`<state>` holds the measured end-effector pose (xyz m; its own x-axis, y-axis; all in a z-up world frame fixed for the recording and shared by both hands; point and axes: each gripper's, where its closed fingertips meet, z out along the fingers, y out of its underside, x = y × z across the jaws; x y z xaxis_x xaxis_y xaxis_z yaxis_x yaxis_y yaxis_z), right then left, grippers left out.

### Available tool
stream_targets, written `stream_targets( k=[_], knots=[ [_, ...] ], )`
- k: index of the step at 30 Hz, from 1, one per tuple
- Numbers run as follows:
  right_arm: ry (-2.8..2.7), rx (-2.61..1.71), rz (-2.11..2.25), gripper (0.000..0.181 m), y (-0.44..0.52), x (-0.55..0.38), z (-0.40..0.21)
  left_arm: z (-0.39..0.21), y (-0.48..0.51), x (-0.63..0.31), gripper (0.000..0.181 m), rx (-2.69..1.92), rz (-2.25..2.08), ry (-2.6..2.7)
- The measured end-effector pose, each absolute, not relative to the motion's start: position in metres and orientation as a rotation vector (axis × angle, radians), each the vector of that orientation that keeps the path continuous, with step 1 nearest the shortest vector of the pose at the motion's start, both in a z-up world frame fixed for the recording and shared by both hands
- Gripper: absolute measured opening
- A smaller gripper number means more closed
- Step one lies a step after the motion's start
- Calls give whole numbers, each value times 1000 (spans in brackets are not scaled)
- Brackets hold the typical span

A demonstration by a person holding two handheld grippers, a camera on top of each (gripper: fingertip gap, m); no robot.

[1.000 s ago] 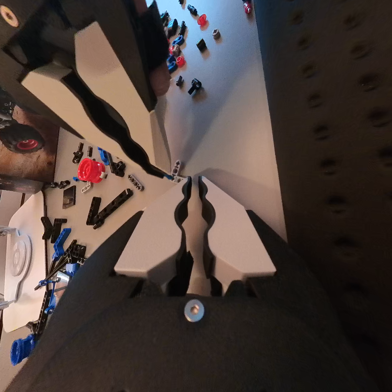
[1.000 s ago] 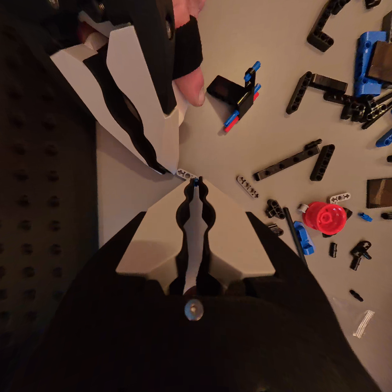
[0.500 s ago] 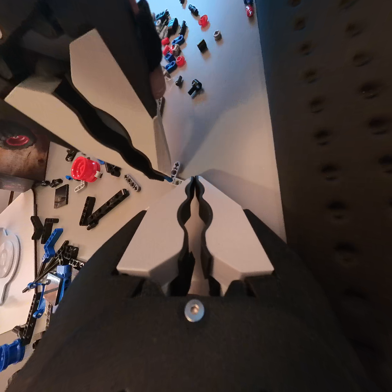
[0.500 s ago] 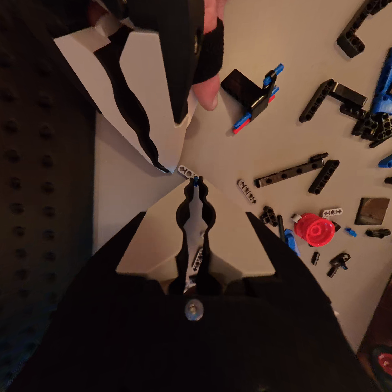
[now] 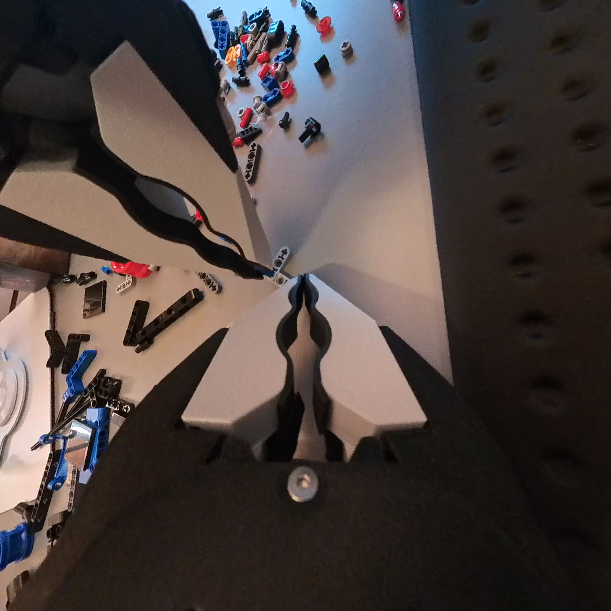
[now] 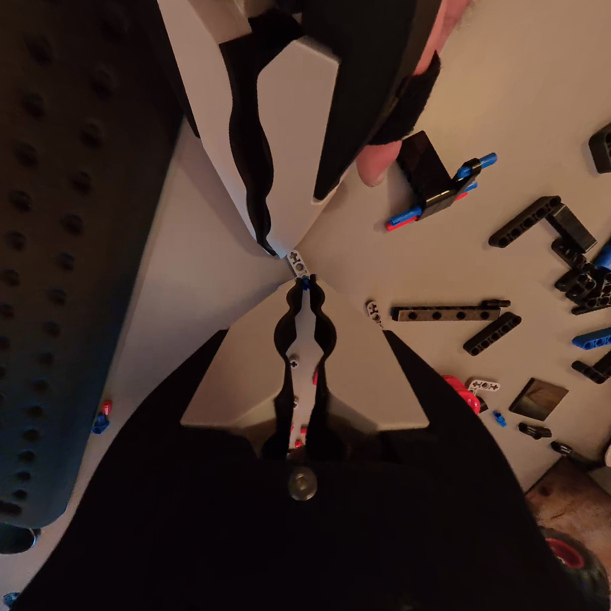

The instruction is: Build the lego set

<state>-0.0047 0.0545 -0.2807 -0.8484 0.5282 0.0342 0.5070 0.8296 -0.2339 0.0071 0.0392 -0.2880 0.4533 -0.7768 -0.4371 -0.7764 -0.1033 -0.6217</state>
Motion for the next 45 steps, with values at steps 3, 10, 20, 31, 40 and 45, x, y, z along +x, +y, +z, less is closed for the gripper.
stream_targets(
  k=[3,10,20,31,40,45],
  knots=[
    [-2913,-828,310,1,55,-5,-281,-288,39,7,0,-1866,-7,1310],
    [-2902,-868,369,1,54,-3,-284,-288,39,7,0,-1866,-4,1312],
    [-2697,-955,404,1,63,-12,-276,-272,46,-1,15,-1827,14,1224],
    [-2224,-793,228,1,79,-23,-210,-234,67,-12,23,-1816,-111,896],
    [-1971,-667,248,1,73,-35,-180,-207,78,-27,15,-1760,-237,679],
    [-1889,-660,317,2,70,-39,-171,-194,80,-31,19,-1708,-248,648]
  ],
)
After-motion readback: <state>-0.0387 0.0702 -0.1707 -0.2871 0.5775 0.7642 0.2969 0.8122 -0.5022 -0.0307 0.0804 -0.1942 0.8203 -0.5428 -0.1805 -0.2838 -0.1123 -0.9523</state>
